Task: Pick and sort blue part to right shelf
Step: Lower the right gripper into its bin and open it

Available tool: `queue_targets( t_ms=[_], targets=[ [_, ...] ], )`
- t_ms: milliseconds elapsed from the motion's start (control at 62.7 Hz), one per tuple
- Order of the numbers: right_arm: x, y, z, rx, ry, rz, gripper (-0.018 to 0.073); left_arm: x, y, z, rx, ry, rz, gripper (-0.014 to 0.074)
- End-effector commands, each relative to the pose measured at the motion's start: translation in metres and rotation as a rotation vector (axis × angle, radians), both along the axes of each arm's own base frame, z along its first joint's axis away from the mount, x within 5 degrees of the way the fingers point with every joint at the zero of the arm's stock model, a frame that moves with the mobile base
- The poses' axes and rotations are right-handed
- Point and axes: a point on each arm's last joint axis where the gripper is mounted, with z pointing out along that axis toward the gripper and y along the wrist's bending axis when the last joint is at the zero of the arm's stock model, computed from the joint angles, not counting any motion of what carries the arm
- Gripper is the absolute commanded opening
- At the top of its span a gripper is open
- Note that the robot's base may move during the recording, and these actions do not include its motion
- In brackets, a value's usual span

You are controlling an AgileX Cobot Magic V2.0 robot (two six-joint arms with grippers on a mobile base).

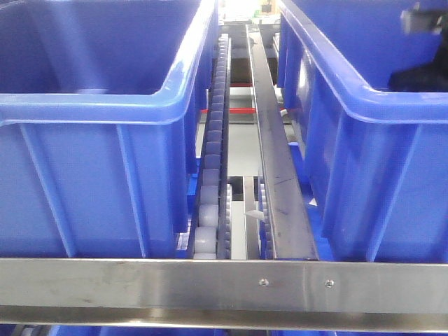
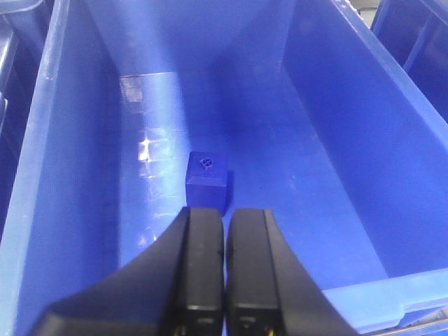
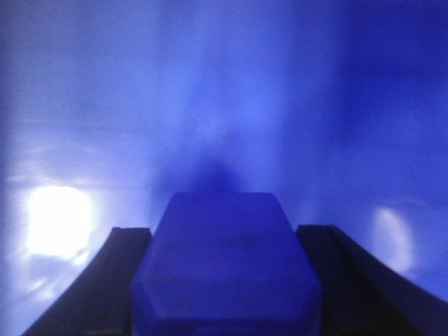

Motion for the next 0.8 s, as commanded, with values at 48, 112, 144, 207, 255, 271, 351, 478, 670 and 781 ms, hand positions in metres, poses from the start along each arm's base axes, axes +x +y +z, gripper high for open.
queue_targets(
  t_ms=[48,112,144,207,255,271,351,478,670,781],
  targets=[
    [0.007,-0.002,0.023,-0.015,-0.109,0.01,0.0326,0.0,-0.002,0.015,-0.035,-0.096,-0.014,0.0124],
    [0.006,-0.002,0.023,-0.015,-0.106,0.01,0.0388,0.0,-0.002,0.015,-0.035,-0.096,-0.014,0.0124],
    [0.007,-0.002,0.023,-0.015,-0.108,0.01,0.0433,0.0,-0.002,0.015,-0.035,-0.096,-0.014,0.0124],
    [0.007,-0.002,0.025,-0.015,-0.107,0.01,0.0511,0.0,-0.002,0.015,-0.035,-0.096,-0.014,0.0124],
    [0.008,-0.003,0.028,-0.017,-0.103,0.01,0.0574,0.0,-0.002,0.015,-0.035,-0.096,-0.014,0.0124],
    [0.008,-0.003,0.03,-0.017,-0.105,0.01,0.059,0.0,-0.002,0.015,-0.035,-0.096,-0.014,0.0124],
    [0.009,-0.003,0.037,-0.025,-0.108,0.012,0.0606,0.0,-0.002,0.015,-0.035,-0.096,-0.014,0.0124],
    [0.003,-0.004,0.056,-0.031,-0.111,0.012,0.06,0.0,-0.002,0.015,-0.035,-0.096,-0.014,0.0124],
    [-0.025,-0.004,0.092,-0.032,-0.152,0.009,0.0445,0.0,-0.002,0.015,-0.035,-0.096,-0.014,0.0124],
    [-0.051,-0.004,0.109,-0.031,-0.212,0.01,0.0195,0.0,-0.002,0.015,-0.035,-0.096,-0.014,0.0124]
  ],
)
